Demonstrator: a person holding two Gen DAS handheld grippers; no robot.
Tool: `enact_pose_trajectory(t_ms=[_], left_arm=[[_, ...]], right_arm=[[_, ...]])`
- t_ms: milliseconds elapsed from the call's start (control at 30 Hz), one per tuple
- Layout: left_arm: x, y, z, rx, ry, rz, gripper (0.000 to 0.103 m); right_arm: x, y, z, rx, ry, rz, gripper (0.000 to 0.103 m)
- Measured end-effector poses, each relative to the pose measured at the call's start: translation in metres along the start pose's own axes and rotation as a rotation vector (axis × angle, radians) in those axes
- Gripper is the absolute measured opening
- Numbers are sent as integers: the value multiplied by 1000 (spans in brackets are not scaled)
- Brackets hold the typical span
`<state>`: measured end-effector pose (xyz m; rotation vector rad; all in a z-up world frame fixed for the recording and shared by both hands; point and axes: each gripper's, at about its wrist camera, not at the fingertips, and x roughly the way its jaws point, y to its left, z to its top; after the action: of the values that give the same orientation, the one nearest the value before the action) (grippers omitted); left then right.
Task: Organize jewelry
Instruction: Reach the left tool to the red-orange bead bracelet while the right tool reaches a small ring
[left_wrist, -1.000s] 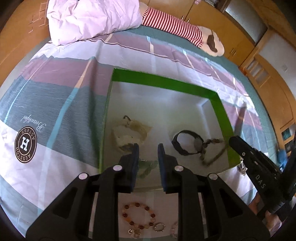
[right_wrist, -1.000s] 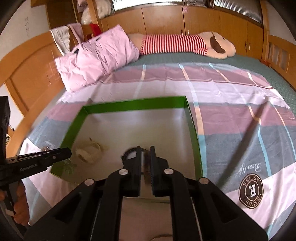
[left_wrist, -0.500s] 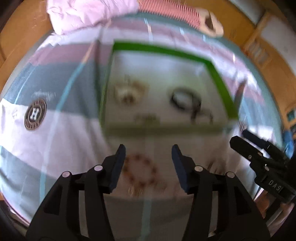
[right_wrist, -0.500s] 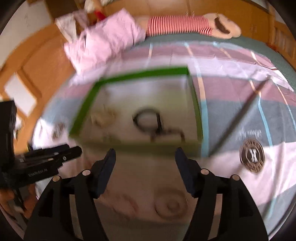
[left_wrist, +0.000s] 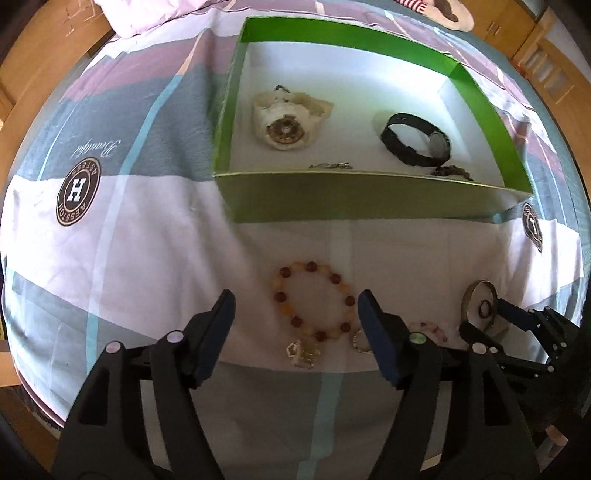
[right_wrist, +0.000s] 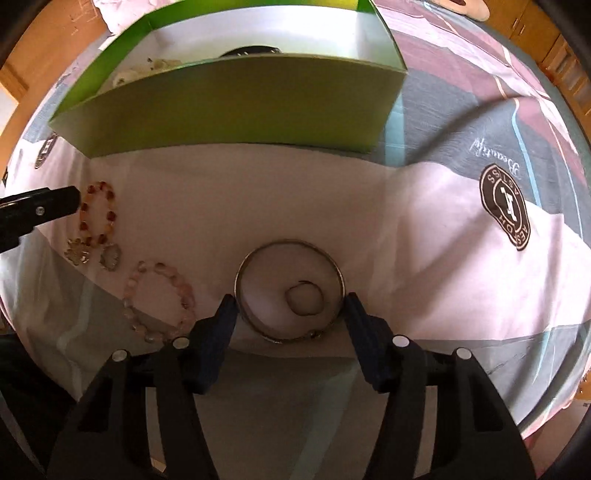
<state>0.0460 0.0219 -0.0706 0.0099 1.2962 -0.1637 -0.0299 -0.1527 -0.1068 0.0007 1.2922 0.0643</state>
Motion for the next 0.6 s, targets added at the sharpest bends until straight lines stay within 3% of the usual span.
enact_pose_trajectory(t_ms=[133,333,600], left_arm=[[4,3,-2,-4,11,5,71],[9,18,6,-52,36,-27,73],[22,40,3,-115,95,-34,74]], right_arm=[[-15,1,3,33,-97,65,60],[-24,-2,7,81,-173,89,60],[-15,-11,6,89,-148,71,60]])
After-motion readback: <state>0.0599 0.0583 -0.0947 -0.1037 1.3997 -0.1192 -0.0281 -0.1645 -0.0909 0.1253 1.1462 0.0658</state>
